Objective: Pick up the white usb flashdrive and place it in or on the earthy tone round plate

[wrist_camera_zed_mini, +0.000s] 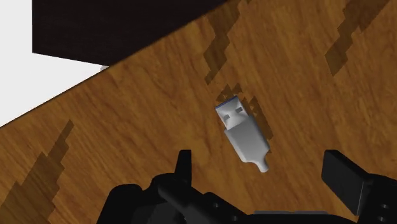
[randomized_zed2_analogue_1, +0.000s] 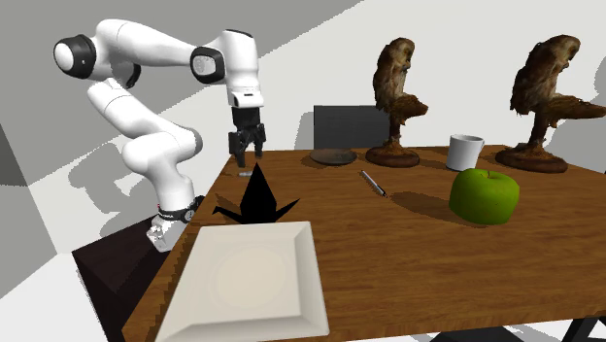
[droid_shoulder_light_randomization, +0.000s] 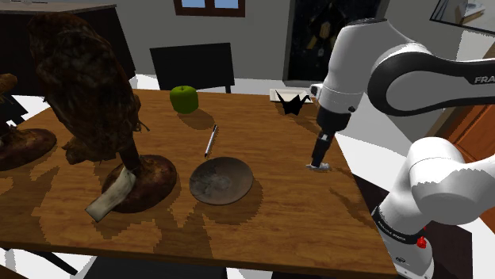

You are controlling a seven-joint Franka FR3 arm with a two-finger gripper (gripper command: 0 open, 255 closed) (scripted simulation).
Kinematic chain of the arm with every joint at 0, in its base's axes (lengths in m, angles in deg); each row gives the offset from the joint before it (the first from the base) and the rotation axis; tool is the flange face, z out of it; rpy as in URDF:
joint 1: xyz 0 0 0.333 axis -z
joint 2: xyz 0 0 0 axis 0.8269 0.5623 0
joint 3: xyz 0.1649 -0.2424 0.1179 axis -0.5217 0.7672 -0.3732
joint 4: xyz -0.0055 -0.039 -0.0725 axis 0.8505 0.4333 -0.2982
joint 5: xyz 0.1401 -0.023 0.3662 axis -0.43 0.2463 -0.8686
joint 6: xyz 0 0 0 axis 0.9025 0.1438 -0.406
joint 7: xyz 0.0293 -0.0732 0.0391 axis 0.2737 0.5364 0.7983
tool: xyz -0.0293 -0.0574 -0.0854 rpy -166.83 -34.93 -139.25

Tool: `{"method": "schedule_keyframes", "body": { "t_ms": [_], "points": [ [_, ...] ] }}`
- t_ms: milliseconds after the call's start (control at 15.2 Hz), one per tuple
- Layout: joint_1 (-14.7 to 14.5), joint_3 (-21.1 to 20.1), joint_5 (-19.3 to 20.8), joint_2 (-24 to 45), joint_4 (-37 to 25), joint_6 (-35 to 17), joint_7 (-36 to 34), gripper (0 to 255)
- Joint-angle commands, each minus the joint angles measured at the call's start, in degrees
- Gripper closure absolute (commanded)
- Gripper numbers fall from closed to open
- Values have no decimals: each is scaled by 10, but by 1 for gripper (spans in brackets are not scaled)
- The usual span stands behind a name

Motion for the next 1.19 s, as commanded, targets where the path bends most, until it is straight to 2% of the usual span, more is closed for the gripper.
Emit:
{"method": "schedule_keyframes", "body": {
  "t_ms": [0, 264, 726, 792, 1122],
  "points": [
    [-3, 0, -1, -2, 14, -11, 6, 0],
    [-5, -3, -4, 2, 40, -41, 6, 0],
    [-5, -3, -4, 2, 39, -41, 6, 0],
    [-5, -3, -4, 2, 39, -41, 6, 255],
    [-5, -3, -4, 2, 39, -41, 6, 255]
  ]
}}
